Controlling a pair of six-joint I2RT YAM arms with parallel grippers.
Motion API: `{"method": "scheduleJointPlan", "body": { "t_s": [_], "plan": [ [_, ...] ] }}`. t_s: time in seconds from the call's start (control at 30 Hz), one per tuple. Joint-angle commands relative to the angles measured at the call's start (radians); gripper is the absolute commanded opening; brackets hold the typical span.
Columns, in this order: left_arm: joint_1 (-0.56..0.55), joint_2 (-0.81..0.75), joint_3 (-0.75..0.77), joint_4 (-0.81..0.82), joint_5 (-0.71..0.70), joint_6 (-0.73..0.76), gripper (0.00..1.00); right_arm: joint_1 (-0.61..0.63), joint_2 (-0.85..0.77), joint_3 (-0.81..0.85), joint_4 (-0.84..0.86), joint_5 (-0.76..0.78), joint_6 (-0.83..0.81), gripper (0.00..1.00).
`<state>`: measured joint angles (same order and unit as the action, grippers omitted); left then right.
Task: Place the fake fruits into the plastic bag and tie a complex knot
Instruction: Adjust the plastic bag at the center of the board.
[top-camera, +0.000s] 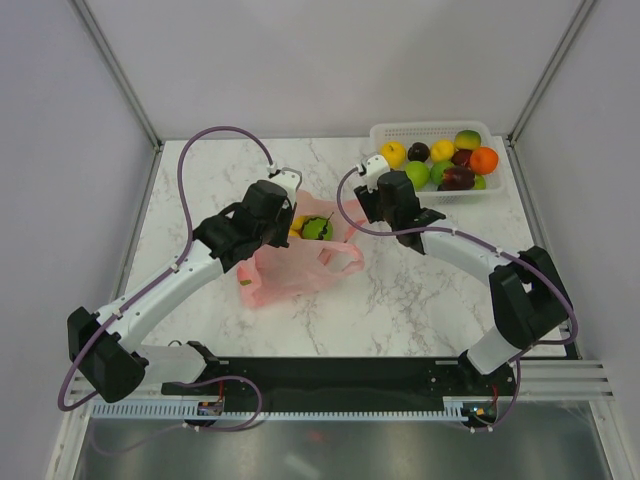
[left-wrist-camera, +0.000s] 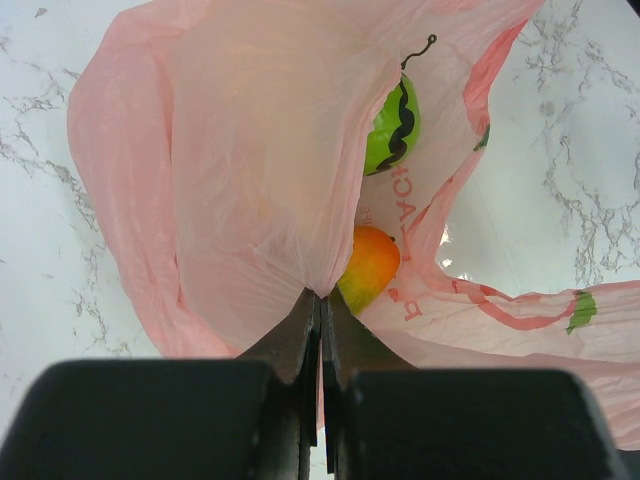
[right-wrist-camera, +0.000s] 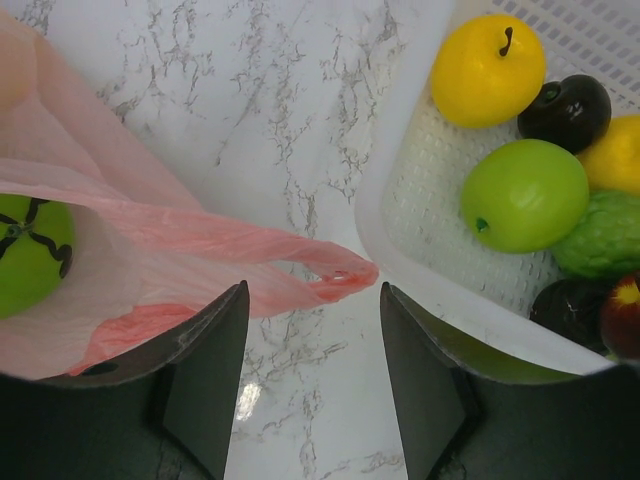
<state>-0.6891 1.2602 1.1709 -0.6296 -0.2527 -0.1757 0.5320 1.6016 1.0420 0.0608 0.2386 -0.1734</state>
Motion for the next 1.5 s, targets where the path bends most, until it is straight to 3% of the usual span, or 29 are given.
{"method": "scheduleJointPlan", "body": {
  "t_s": [0.0, 0.6, 1.07, 1.47],
  "plan": [
    [0.003, -0.013, 0.009, 0.024, 0.01, -0.001, 0.02, -0.001, -0.019, 0.006, 0.027, 0.005, -0.006, 0.63],
    [0.003, -0.005, 0.007, 0.025, 0.013, -0.004, 0.02, 0.023, 0.236, 0.23, 0.014, 0.016, -0.11, 0.68],
    [0.003, -0.015, 0.009, 0.025, 0.01, -0.004, 0.02, 0.039, 0.09, 0.084, 0.008, -0.021, -0.118, 0.65],
    [0.003, -0.005, 0.009, 0.025, 0.01, -0.004, 0.02, 0.04, 0.234, 0.226, -0.021, -0.028, -0.158, 0.68]
  ]
}}
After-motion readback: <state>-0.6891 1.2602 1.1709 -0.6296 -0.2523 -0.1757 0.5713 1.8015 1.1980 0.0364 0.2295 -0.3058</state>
